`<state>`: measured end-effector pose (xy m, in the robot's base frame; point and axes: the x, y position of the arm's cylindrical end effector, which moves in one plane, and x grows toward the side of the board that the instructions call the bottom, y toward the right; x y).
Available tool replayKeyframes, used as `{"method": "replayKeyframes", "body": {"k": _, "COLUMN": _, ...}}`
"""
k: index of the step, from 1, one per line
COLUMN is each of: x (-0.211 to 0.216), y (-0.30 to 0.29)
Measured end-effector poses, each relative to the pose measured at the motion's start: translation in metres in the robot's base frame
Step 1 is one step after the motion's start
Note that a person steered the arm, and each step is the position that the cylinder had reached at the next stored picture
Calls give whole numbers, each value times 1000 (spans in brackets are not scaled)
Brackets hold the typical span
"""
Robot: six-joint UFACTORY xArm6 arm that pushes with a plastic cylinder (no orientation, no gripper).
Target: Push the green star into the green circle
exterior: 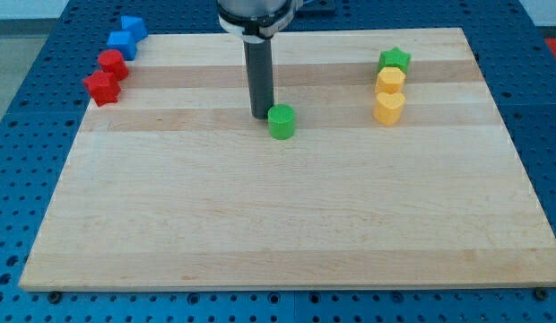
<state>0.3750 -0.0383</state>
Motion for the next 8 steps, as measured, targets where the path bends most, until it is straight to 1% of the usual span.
{"method": "replayKeyframes", "body": {"k": 2, "x": -97, "y": 132}}
{"method": "replayKeyframes", "body": {"k": 3, "x": -122, "y": 155}}
{"method": "replayKeyframes", "body": {"k": 4, "x": -121, "y": 156}}
{"method": "replayKeyframes", "body": {"k": 5, "x": -141, "y": 211}}
{"method": "replayKeyframes", "body": {"k": 6, "x": -89, "y": 195}}
{"method": "replayKeyframes", "body": {"k": 7, "x": -56, "y": 79}}
{"method": "replayKeyframes", "body": {"k": 8, "x": -3, "y": 38}}
